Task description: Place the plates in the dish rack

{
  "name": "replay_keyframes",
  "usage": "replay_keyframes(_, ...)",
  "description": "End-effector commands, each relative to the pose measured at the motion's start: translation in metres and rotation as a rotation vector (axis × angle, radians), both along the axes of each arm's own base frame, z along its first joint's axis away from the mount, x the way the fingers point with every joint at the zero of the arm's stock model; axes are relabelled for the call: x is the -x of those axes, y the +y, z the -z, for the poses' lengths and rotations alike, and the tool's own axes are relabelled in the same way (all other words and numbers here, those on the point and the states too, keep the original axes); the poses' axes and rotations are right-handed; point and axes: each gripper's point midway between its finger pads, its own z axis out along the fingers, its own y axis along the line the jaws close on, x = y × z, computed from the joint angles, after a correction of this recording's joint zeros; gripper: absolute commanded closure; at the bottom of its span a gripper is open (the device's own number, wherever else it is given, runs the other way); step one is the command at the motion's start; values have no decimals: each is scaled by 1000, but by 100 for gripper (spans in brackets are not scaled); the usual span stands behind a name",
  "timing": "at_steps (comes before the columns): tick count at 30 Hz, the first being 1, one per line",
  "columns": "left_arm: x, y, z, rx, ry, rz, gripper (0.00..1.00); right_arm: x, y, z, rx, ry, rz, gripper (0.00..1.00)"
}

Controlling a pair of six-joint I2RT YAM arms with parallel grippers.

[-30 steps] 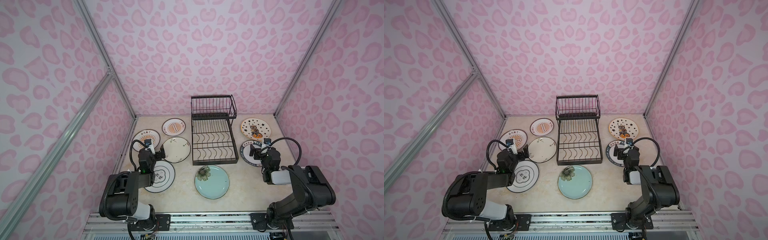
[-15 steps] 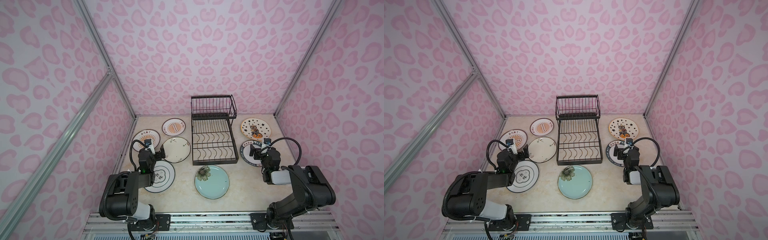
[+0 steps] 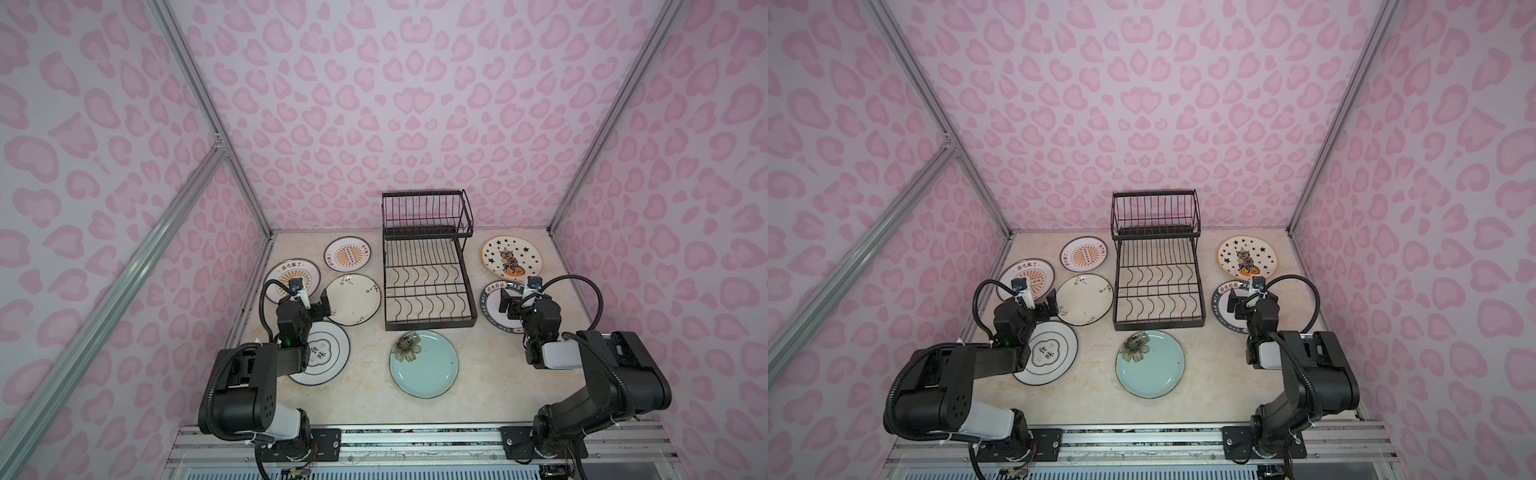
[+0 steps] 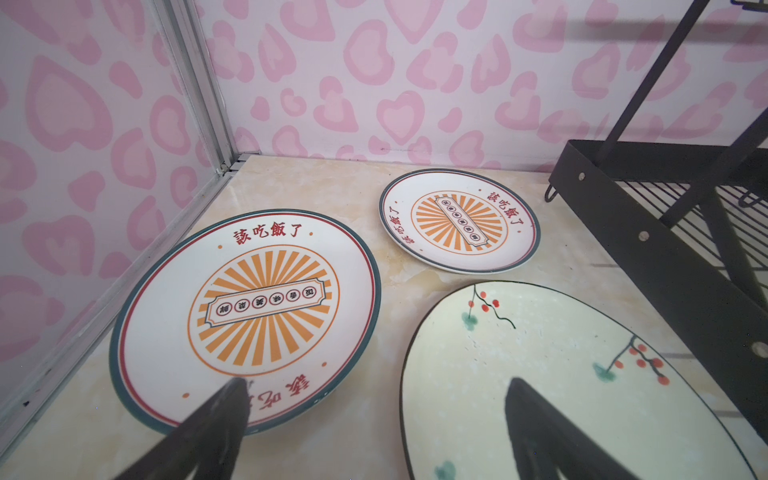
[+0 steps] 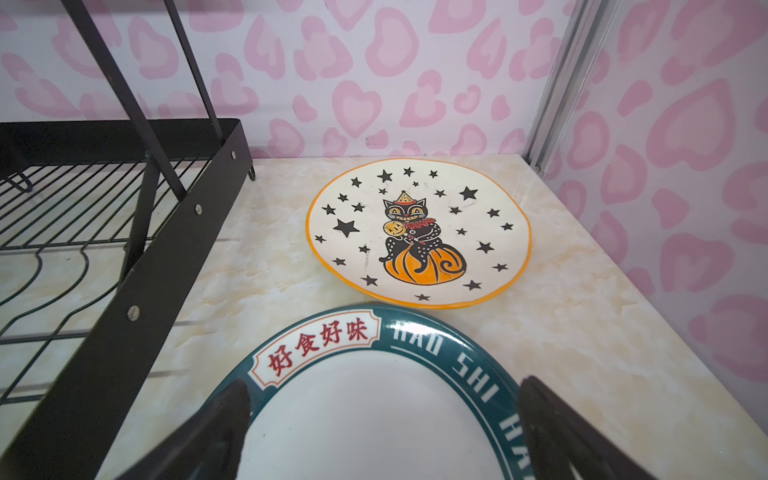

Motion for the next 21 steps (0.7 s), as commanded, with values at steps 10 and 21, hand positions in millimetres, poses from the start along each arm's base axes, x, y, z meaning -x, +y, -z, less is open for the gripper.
replay_keyframes(10,-11,13,-11,-9,35,-104,3,7,-26,-32,-20,-11,165,1)
replay_keyframes(21,-12,22,-66,60,20,-187,2,4,-53,-143,-201,-6,242,0)
